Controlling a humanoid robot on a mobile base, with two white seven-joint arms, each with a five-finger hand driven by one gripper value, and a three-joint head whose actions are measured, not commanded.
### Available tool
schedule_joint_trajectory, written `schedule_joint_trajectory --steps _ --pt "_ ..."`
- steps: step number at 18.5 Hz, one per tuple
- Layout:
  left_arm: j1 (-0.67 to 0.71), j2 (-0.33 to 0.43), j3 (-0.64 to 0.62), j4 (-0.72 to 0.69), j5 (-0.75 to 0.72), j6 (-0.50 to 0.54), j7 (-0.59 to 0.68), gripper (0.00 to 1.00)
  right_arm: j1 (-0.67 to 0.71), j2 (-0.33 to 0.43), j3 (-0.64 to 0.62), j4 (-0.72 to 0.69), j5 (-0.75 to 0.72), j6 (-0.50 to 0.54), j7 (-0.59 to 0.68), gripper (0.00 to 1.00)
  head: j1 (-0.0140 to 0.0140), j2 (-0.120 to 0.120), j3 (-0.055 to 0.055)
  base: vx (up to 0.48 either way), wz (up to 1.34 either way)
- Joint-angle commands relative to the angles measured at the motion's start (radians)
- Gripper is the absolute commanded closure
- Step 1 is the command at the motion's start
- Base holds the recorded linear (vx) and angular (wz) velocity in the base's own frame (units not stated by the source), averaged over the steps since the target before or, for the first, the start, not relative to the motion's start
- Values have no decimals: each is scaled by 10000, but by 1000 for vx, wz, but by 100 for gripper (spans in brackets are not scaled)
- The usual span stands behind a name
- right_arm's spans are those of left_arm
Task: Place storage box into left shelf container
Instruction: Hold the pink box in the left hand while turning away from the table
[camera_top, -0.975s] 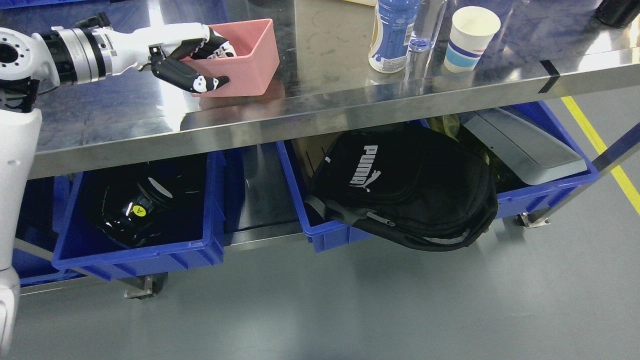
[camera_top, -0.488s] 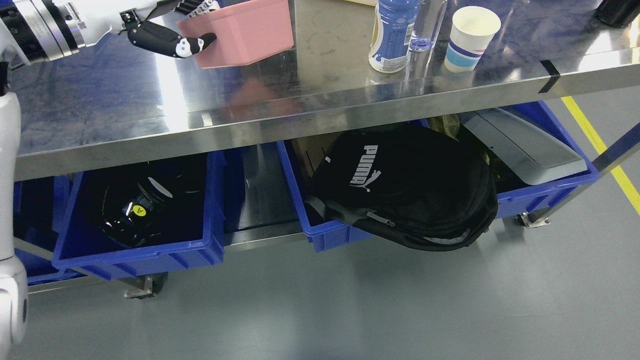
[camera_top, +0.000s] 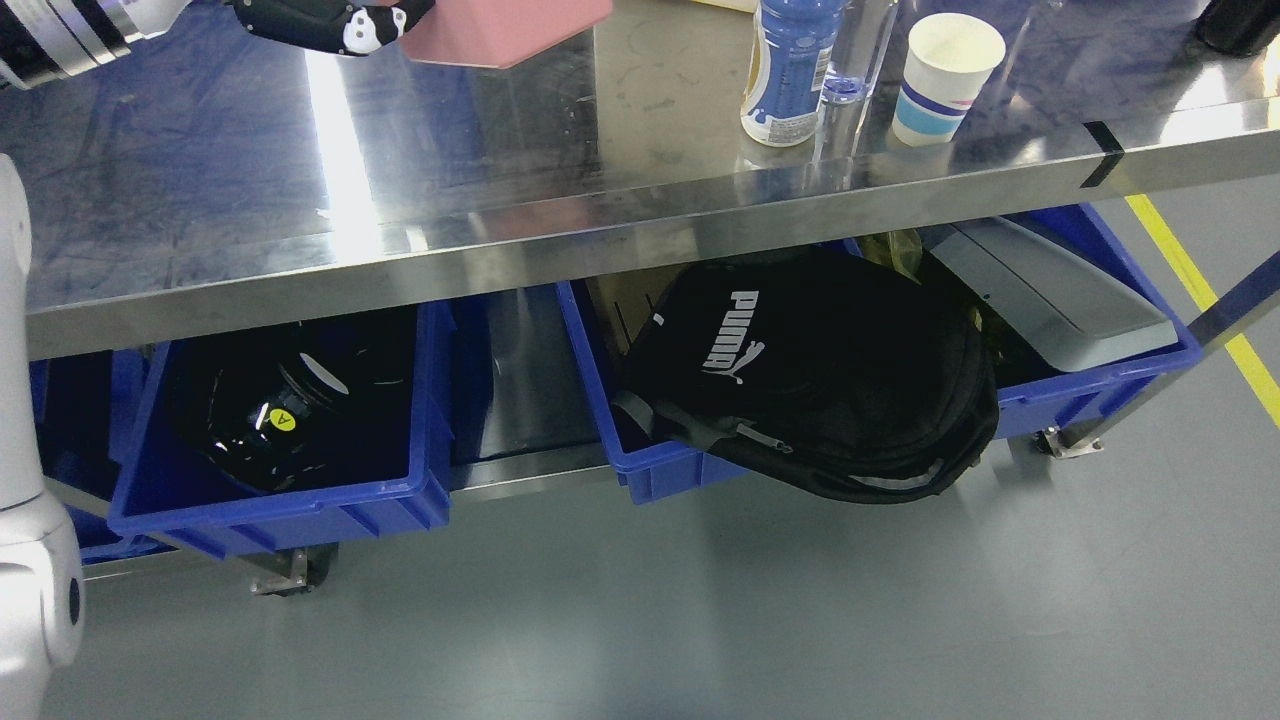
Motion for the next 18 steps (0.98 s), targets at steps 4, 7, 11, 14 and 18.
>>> schedule_joint_trajectory --steps 4,7,11,14,18 --pt "506 -253 605 -1261 -48 -86 98 99 -59 -175 -30 -175 -15 -7 0 0 0 0 0 -35 150" --pt "859 -314 605 -1567 -48 -86 98 99 -59 -175 -30 -175 -15 -7 16 0 0 0 0 -86 469" --pt "799 -376 544 -1630 -48 -86 82 99 -59 -175 -30 -175 -15 -7 16 0 0 0 0 -77 863" --pt "891 -361 544 -1813 -48 -86 82 99 -59 -175 -30 -175 -15 -7 15 0 0 0 0 -79 1088" --pt "906 -391 513 -1875 -48 -41 82 99 -59 -175 -30 -175 -15 -7 0 0 0 3 0 -39 1182"
